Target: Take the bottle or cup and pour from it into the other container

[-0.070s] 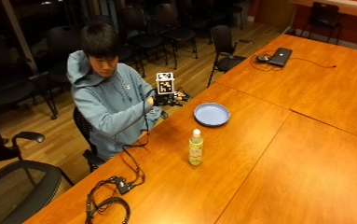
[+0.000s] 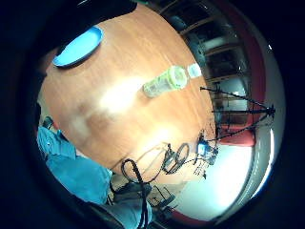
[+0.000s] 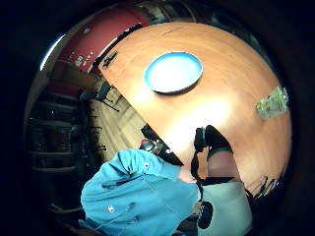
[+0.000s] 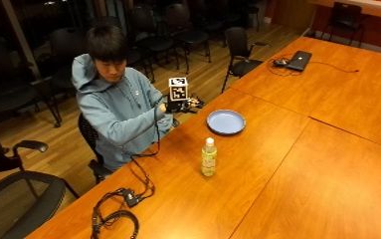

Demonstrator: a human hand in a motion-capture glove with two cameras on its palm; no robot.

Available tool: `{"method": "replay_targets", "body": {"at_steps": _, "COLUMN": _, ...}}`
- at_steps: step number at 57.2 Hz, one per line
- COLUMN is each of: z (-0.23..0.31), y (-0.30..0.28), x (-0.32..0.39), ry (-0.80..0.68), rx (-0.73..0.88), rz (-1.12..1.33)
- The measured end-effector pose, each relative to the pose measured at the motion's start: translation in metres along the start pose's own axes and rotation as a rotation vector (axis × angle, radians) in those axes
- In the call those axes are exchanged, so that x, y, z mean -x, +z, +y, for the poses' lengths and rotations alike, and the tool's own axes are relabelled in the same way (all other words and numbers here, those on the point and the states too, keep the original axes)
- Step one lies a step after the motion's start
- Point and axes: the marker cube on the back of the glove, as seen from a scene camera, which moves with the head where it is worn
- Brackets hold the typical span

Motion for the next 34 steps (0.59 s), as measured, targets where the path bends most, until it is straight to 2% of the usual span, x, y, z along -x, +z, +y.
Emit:
{"method": "replay_targets", "body": {"at_steps": 4, "z": -0.002, "y": 0.000, "x": 0.014, "ry": 0.004, "rx": 0.027, "rz": -0.146}}
{"method": "replay_targets", "body": {"at_steps": 34, "z": 0.003, "y": 0.017, "x": 0.000, "ry": 0.045, "rx": 0.028, "rz": -0.126}}
